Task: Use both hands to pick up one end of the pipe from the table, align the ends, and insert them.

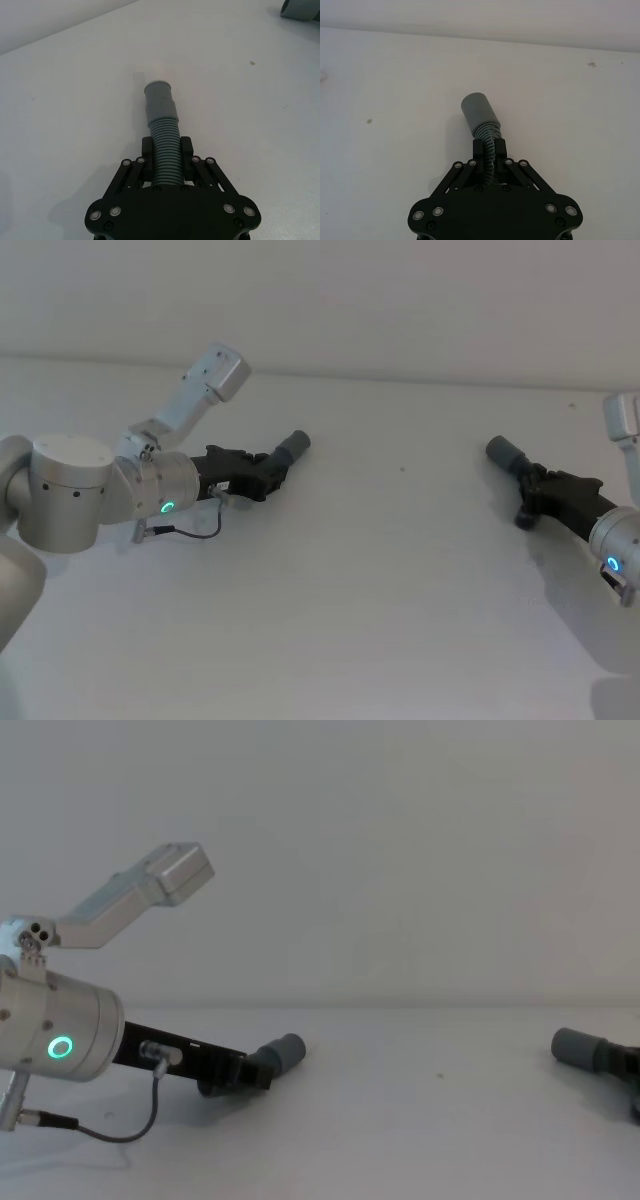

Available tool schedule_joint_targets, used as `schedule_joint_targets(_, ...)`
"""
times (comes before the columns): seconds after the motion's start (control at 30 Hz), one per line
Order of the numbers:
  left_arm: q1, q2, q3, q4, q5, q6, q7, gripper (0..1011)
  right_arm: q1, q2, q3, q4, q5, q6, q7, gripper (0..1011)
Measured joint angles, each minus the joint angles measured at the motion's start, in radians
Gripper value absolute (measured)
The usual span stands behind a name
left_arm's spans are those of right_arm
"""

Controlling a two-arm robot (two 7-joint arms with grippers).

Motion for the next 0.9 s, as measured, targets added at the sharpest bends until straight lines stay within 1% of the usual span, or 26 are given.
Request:
schedule_joint_targets(0.3, -0.001, 0.001, 0.002, 0.0, 0.0, -0.001, 0.0, 316, 0.0, 0.0, -0.001, 0.0, 0.0, -0.001, 0.0, 134)
schedule_joint_targets(0.37, -0.002, 0.002, 0.004, 0.0, 0.001, -0.006, -0.001, 316, 0.0, 0.001, -0.002, -0.001, 0.0, -0.004, 0.0, 134)
schedule_joint_targets(0.47, -0.005, 0.006, 0.01, 0.0, 0.005, -0.025, -0.006, 316, -0.003, 0.003, -0.006, -0.002, -0.006, -0.024, 0.0, 134)
schedule_joint_targets(0.53, -0.008, 0.011, 0.016, 0.0, 0.011, -0.053, -0.016, 316, -0.005, 0.005, -0.008, -0.003, -0.012, -0.041, 0.001, 134)
schedule_joint_targets(0.57, -0.008, 0.011, 0.016, 0.0, 0.011, -0.053, -0.016, 316, -0.005, 0.005, -0.008, -0.003, -0.012, -0.041, 0.001, 134)
schedule_joint_targets(0.6, -0.01, 0.014, 0.02, -0.001, 0.015, -0.07, -0.021, 316, -0.007, 0.006, -0.009, -0.005, -0.015, -0.054, 0.002, 134)
schedule_joint_targets(0.67, -0.013, 0.017, 0.024, -0.002, 0.018, -0.083, -0.028, 316, -0.009, 0.008, -0.01, -0.007, -0.021, -0.071, 0.005, 134)
schedule_joint_targets(0.77, -0.019, 0.027, 0.035, -0.007, 0.03, -0.129, -0.047, 316, -0.015, 0.013, -0.012, -0.012, -0.032, -0.115, 0.01, 133)
schedule_joint_targets(0.8, -0.02, 0.029, 0.037, -0.008, 0.032, -0.14, -0.052, 316, -0.015, 0.013, -0.012, -0.012, -0.032, -0.115, 0.01, 133)
schedule_joint_targets(0.9, -0.025, 0.036, 0.043, -0.012, 0.04, -0.168, -0.065, 316, -0.021, 0.018, -0.012, -0.018, -0.042, -0.155, 0.016, 130)
